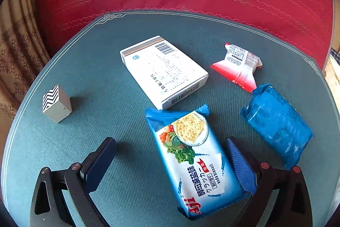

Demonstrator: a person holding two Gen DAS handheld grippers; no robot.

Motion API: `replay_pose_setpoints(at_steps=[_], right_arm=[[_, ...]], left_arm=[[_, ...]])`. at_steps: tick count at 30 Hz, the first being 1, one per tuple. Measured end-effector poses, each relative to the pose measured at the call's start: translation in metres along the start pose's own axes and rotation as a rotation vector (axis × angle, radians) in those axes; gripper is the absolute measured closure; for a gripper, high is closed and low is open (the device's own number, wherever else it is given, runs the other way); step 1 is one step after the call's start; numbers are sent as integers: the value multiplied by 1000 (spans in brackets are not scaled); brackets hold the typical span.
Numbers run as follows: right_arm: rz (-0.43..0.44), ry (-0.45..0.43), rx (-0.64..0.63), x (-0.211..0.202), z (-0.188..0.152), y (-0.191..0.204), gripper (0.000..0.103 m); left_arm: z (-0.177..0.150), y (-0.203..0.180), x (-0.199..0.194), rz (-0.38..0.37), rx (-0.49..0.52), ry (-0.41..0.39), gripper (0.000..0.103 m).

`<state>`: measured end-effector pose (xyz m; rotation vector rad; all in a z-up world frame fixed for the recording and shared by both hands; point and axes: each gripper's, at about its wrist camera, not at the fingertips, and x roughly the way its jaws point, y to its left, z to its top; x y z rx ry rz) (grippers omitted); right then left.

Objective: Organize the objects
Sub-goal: 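Move the left gripper back to the table toward the biscuit packet, then grasp the blue biscuit packet with the left gripper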

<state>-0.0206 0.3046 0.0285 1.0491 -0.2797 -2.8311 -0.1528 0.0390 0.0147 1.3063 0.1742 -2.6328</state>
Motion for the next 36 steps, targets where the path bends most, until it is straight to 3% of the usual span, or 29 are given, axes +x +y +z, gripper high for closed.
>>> replay_pose_setpoints(at_steps=[9, 12, 20, 27, 36], right_arm=[[13, 26, -36, 6, -9, 14, 37], [19, 33, -45, 8, -12, 18, 37], [85, 63, -30, 25, 2, 29, 37], [168, 62, -54, 52, 39, 50, 37], [179, 74, -102, 113, 84, 85, 37]], left_arm=[[-13, 32, -11, -17, 21, -2, 2], [-11, 28, -12, -13, 40, -14, 11], [-18, 31, -23, -73, 113, -50, 57], [-29, 44, -33, -136, 143, -60, 59], [-48, 55, -51, -161, 163, -89, 59]])
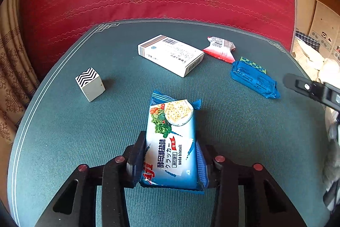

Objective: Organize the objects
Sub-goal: 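Grasp the blue biscuit packet with the left gripper, then grasp the dark-blue wrapped packet with the right gripper while the left gripper holds the biscuit packet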

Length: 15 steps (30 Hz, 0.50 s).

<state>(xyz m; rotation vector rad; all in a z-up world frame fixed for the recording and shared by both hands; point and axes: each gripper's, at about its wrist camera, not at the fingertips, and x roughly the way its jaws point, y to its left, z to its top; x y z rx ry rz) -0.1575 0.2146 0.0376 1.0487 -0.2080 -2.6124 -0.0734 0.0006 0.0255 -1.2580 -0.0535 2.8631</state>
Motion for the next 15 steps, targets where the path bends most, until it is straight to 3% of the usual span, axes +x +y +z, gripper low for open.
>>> replay_pose_setpoints(at_steps=[8, 12, 15], right_arm=[[-19, 50, -28, 55, 33, 3, 37], [-10, 66, -60, 59, 27, 7, 36], [56, 100, -66, 56, 17, 14, 36]], left_arm=[[-2, 9, 1, -11, -30, -5, 59], [-2, 10, 1, -18, -40, -4, 59], [-2, 11, 1, -21, -48, -1, 59]])
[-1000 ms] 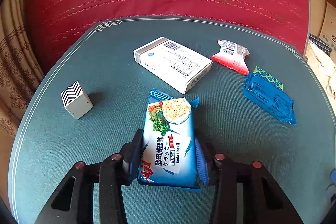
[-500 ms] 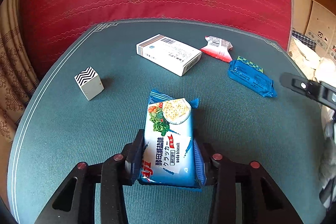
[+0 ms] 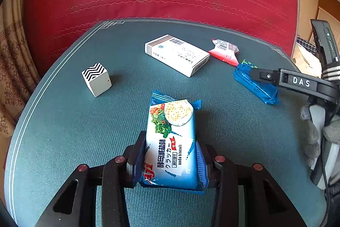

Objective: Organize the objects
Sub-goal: 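Grasp the dark-blue wrapped packet with the right gripper while the left gripper holds the biscuit packet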

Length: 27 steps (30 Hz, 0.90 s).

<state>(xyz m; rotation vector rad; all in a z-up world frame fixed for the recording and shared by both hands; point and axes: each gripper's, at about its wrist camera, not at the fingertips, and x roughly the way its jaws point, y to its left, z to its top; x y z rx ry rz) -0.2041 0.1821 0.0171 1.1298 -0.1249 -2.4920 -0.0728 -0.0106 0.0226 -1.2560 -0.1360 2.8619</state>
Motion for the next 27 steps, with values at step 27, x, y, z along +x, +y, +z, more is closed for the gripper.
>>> replay_pose_setpoints(at_steps=[27], right_arm=[[-230, -7, -113, 10, -22, 40, 61]], left_arm=[[-3, 2, -1, 5, 2, 7, 59]])
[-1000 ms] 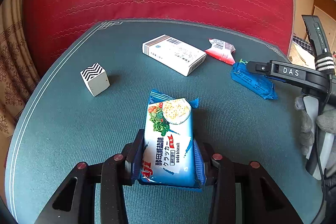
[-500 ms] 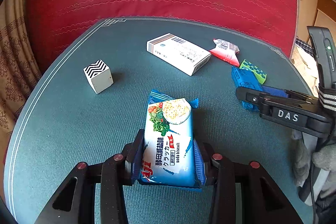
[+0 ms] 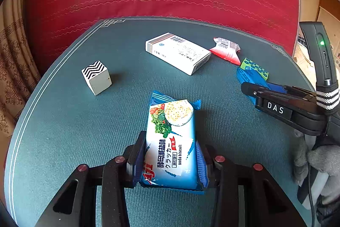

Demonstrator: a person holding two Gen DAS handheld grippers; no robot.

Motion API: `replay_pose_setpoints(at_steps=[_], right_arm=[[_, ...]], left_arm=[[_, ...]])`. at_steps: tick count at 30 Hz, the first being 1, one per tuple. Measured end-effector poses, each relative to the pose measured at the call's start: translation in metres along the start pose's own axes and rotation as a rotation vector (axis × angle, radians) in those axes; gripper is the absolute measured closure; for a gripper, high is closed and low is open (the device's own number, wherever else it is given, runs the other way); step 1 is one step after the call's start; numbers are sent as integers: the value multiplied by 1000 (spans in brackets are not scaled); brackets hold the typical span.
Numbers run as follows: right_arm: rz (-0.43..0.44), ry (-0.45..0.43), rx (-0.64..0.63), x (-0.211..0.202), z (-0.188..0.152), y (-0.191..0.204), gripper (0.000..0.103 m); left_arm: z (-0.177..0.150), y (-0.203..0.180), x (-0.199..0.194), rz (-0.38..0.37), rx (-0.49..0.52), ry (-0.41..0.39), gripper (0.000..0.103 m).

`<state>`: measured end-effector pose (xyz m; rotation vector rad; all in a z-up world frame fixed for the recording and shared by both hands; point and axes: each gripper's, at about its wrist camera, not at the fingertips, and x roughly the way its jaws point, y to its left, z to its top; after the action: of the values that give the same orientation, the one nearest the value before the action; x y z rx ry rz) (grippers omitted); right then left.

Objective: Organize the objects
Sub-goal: 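Grasp the dark-blue wrapped packet with the right gripper while the left gripper holds the biscuit packet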

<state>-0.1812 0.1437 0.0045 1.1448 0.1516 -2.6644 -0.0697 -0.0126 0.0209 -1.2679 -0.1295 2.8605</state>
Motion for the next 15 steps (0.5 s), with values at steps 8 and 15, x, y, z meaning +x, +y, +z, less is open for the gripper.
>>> replay_pose_setpoints(at_steps=[8, 15], right_arm=[[64, 9, 84, -27, -26, -10, 61], [135, 4, 181, -57, -53, -23, 61]], left_arm=[[0, -2, -2, -10, 2, -6, 59], [-3, -10, -5, -43, 22, -3, 59]])
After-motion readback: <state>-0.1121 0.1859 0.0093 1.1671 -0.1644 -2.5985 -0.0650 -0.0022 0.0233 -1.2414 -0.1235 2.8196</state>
